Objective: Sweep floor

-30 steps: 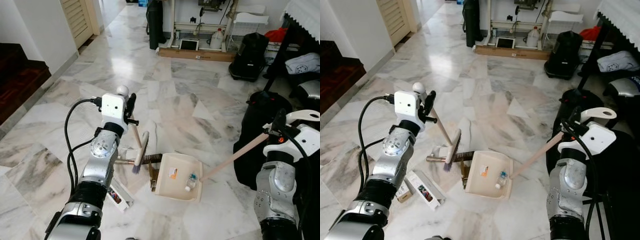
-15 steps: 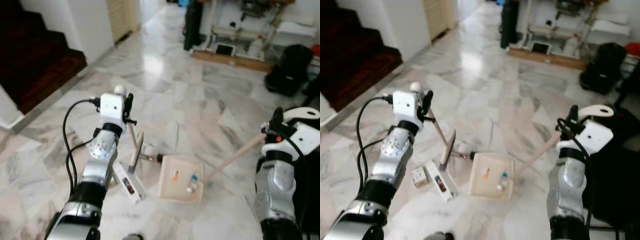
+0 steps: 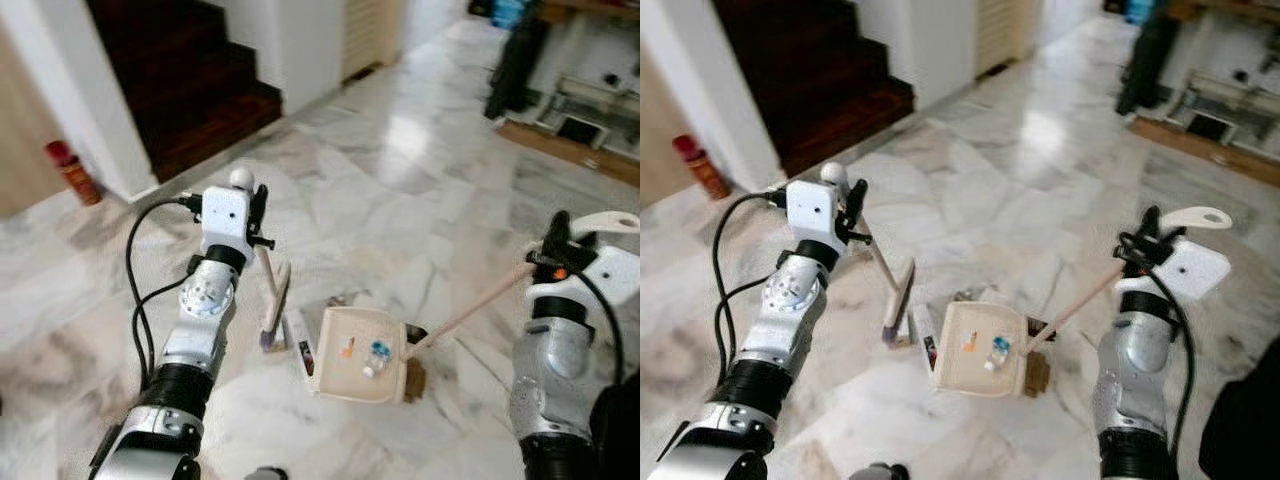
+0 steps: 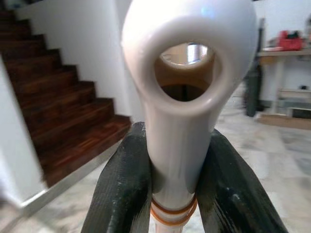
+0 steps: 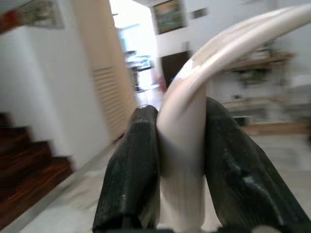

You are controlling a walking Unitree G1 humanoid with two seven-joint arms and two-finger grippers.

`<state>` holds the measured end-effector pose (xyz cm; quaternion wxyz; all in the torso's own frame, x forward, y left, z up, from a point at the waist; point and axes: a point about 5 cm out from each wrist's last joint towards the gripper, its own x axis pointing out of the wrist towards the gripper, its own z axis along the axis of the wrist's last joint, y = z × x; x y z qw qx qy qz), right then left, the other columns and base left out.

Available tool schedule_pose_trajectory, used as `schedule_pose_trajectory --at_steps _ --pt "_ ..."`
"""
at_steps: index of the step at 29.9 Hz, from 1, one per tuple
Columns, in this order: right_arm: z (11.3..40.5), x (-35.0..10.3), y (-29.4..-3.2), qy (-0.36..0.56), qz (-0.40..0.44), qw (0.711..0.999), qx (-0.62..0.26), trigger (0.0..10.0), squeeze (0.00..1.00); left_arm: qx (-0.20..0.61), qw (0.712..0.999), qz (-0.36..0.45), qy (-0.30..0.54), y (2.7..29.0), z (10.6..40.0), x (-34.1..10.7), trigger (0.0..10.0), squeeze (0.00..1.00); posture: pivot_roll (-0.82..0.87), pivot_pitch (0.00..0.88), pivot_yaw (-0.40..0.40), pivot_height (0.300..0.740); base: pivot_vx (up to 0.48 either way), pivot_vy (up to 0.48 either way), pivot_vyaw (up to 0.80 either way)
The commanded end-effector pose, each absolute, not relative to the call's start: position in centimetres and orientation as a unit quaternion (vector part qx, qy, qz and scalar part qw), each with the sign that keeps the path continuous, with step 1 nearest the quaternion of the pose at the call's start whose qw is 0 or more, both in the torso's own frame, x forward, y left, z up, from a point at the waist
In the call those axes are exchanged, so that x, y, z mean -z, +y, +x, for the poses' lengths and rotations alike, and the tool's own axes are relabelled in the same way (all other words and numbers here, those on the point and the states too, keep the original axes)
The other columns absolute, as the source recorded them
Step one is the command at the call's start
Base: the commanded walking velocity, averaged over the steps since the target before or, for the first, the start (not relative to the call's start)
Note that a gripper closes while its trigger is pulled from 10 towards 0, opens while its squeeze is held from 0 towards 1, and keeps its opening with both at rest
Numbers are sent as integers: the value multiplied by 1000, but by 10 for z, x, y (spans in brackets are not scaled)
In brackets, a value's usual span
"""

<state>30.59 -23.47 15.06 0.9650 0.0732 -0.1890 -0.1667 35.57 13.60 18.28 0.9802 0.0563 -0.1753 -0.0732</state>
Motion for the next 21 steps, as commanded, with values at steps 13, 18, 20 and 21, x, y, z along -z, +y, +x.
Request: schedule_pose_trajectory --at_steps 13,18,20,21 --pt "304 -168 -240 -226 83 955 174 10000 0 74 973 71 -207 135 352 -197 10000 0 120 88 -20 740 0 0 800" --pt "304 -168 -239 -227 85 955 173 10000 0 73 974 70 -205 135 352 -196 10000 0 119 96 -21 740 0 0 800" --pt "305 -168 -239 -226 87 955 172 10000 0 74 974 70 -204 134 351 -196 10000 0 119 97 -21 740 0 0 800" --pt "305 -168 -238 -224 89 956 170 10000 0 75 974 70 -203 134 351 -195 10000 0 120 100 -22 740 0 0 556"
